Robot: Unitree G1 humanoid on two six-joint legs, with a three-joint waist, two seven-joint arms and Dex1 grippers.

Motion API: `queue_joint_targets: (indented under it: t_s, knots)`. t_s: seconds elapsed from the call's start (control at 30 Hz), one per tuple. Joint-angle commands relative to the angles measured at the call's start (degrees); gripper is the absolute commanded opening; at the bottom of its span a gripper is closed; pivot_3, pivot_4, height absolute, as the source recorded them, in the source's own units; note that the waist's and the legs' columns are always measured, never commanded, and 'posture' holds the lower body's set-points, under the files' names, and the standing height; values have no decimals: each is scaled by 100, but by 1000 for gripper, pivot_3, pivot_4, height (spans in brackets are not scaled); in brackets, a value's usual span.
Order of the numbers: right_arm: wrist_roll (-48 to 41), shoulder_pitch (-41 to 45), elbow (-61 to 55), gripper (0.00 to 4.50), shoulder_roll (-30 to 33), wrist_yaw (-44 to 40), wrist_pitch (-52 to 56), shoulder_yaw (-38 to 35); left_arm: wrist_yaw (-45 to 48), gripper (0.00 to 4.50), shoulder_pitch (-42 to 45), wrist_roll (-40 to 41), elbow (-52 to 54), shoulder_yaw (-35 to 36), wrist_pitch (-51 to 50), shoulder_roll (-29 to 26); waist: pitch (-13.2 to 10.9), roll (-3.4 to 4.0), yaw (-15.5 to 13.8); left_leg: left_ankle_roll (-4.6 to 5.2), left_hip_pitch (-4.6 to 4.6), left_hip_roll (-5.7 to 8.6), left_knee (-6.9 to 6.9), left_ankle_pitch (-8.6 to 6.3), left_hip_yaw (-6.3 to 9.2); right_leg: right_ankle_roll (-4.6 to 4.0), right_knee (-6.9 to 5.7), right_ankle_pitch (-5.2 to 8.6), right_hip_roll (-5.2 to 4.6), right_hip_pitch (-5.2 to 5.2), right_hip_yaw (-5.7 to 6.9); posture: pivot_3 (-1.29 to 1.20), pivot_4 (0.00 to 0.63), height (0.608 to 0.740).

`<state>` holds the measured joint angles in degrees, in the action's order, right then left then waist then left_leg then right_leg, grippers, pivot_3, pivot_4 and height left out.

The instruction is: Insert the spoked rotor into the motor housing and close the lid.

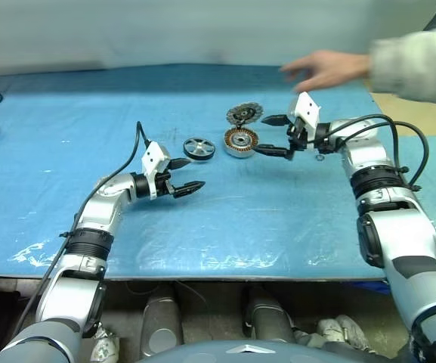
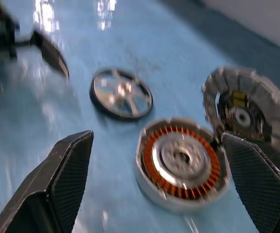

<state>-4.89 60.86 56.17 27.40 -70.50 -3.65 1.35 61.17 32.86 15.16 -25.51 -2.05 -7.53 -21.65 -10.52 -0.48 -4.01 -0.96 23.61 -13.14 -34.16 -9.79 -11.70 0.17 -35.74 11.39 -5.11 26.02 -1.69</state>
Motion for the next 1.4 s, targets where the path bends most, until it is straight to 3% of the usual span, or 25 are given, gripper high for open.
queue_joint_targets:
  t_s: [0.03, 0.43, 1.0, 1.4]
  knots:
    - [-153, 227, -14, 4475, -60, 121, 128, -170, 4, 4500, 71, 40, 204, 36, 1, -63, 0, 0, -8, 1, 4, 2, 0, 1, 0, 0, 2, 0, -1, 2, 1, 0, 150, 740]
    - [1684, 682, 1131, 4475, -372, 877, -1418, 1275, -103, 4500, -141, 41, 187, 98, 122, -89, 0, 1, 7, -11, 18, 3, 0, -6, 0, -2, 3, 1, -4, 16, 2, 0, 150, 740]
    - [2288, 1166, 1938, 4475, -691, 1500, -1439, 1399, -513, 4500, -752, 184, 972, 152, -161, -77, -1, 2, 8, -12, 28, -4, -1, -6, -1, -4, 0, 3, -1, 26, 4, 0, 150, 740]
    - [2248, 1203, 2083, 4475, -754, 1824, -1168, 1206, -691, 4500, -1091, 258, 1314, 175, -302, -161, -2, 3, 12, -13, 28, -11, -1, -7, -3, -7, 0, 4, 5, 27, 5, 0, 150, 740]
